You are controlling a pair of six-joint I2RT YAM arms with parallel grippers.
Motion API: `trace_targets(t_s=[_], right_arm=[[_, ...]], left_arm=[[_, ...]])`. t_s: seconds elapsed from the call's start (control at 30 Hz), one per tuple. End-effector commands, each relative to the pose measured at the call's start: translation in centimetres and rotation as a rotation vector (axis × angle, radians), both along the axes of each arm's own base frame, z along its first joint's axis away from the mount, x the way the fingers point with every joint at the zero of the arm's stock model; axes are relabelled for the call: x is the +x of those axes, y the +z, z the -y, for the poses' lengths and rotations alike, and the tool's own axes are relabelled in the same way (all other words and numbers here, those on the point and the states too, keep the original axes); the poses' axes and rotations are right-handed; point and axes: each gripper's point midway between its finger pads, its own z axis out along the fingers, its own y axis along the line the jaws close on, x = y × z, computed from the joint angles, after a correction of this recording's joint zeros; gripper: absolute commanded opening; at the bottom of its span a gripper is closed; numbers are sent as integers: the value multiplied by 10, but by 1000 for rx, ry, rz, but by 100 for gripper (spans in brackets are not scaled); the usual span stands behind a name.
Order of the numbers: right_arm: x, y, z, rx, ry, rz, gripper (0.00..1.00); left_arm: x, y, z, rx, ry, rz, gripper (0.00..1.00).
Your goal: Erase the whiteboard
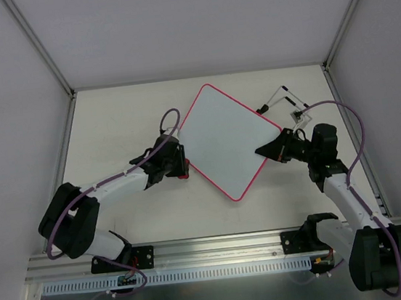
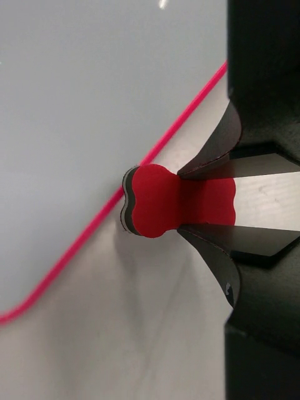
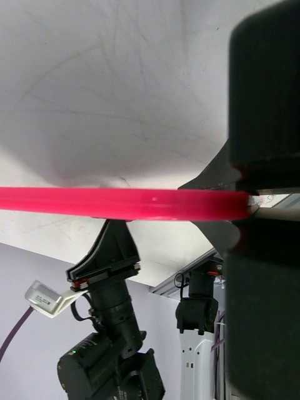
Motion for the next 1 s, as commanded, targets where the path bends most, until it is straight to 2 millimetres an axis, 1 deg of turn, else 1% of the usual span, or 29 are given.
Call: trace_targets(t_s=[0.0, 0.03, 0.1, 0.13, 0.2, 0.23, 0.3, 0.33, 0.4, 0.43, 0.47, 0.53, 0.6, 0.63, 0.7, 0.73, 0.8, 0.83, 0.9, 0.93, 0.97], right_arm=[[9, 70, -6, 26, 80, 286, 0], [9, 71, -6, 26, 82, 288, 0], [11, 77, -6, 20, 91, 310, 0], [12, 78, -6, 17, 92, 315, 0], [14, 84, -5, 10, 95, 338, 0], [15, 86, -5, 8, 93, 344, 0], [18, 90, -4, 3, 92, 358, 0], [18, 93, -4, 2, 94, 367, 0], [21, 96, -3, -3, 92, 376, 0], [21, 97, -3, -4, 90, 382, 0], [22, 99, -3, -4, 90, 385, 0], [23, 101, -2, -8, 88, 395, 0], [22, 103, -3, -9, 93, 402, 0], [26, 105, 4, -13, 70, 405, 0], [29, 108, 8, -18, 60, 415, 0], [30, 109, 10, -20, 57, 418, 0], [34, 115, 16, -26, 48, 435, 0], [36, 117, 18, -26, 45, 434, 0], [42, 126, 26, -38, 31, 462, 0], [44, 130, 29, -41, 27, 470, 0], [47, 132, 33, -45, 23, 474, 0]], left_arm=[[17, 13, -52, 11, 206, 28, 0], [21, 16, -61, 16, 241, 34, 0], [23, 12, -79, 44, 302, 15, 0], [27, 9, -93, 58, 354, 5, 0], [30, 3, -105, 70, 411, -21, 0], [30, -6, -115, 94, 451, -52, 0], [32, -12, -118, 95, 479, -81, 0], [30, -21, -120, 109, 486, -111, 0], [34, -24, -116, 103, 482, -131, 0], [34, -31, -116, 113, 482, -152, 0], [33, -32, -114, 114, 478, -164, 0], [34, -35, -113, 112, 484, -175, 9], [33, -35, -112, 114, 480, -185, 20], [34, -33, -112, 111, 481, -182, 35], [35, -29, -112, 107, 482, -175, 49], [36, -22, -113, 101, 487, -158, 63], [38, -13, -112, 91, 483, -139, 75], [39, -5, -112, 84, 481, -121, 85], [40, 4, -113, 81, 477, -102, 95], [39, 10, -114, 81, 476, -94, 99], [40, 21, -115, 68, 476, -68, 99]])
